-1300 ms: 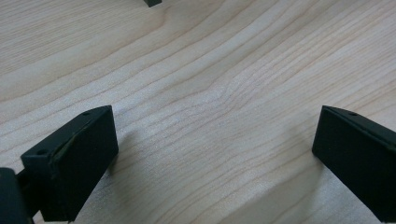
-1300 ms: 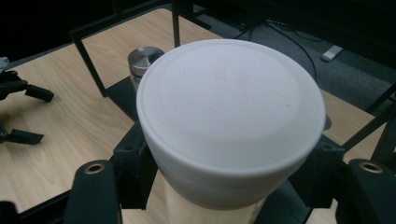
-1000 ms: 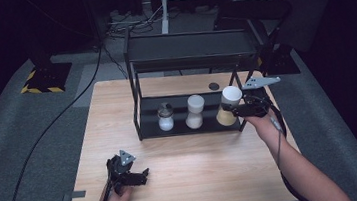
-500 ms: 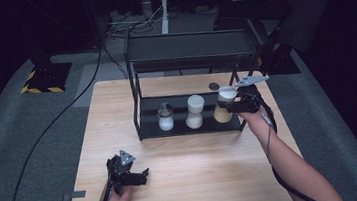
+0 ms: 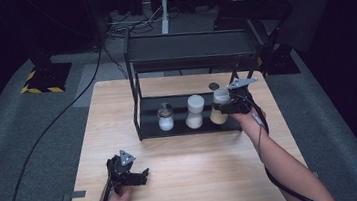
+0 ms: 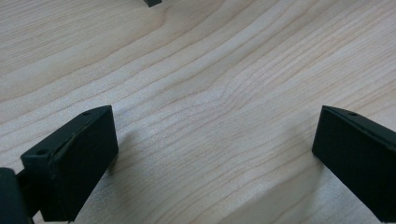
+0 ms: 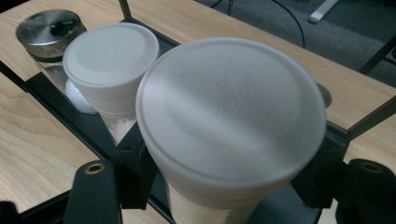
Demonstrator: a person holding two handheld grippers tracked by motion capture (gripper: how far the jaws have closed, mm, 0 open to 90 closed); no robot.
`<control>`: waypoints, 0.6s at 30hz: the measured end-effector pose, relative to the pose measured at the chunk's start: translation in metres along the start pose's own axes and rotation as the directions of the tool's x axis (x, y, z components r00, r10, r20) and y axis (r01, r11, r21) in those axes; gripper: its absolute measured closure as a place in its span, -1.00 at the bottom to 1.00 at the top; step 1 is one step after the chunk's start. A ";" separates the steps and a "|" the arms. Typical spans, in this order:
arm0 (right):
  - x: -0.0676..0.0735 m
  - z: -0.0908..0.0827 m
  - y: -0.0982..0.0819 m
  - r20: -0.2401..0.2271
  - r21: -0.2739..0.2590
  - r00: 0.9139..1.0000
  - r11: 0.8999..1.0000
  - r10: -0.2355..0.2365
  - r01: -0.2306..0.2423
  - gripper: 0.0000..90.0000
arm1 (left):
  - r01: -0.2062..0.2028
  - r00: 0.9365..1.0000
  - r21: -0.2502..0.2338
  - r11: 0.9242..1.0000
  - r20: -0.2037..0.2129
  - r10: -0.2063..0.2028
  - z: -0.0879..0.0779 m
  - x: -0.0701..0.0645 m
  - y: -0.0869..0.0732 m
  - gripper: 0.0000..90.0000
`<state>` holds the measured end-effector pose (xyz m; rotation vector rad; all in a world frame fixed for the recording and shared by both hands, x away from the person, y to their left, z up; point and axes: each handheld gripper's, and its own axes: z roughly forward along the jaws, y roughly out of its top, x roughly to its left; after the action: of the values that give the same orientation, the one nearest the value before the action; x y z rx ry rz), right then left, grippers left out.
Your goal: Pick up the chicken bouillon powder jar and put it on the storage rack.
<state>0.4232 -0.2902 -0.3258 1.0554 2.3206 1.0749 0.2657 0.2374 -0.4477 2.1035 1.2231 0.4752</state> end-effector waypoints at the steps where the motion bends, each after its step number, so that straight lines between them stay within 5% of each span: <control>1: 0.000 0.002 0.001 0.000 0.005 1.000 1.000 -0.002 0.002 -0.24 | 0.000 1.000 0.000 1.000 0.000 0.000 0.000 0.000 0.000 -0.99; 18: 0.004 0.022 -0.001 0.014 0.053 1.000 0.999 0.005 -0.005 -0.24 | -0.001 1.000 0.001 1.000 0.000 0.001 0.000 0.000 0.000 -0.99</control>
<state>0.4335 -0.2771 -0.3409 1.0854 2.3488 1.0093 0.2658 0.2374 -0.4475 2.1047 1.2227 0.4748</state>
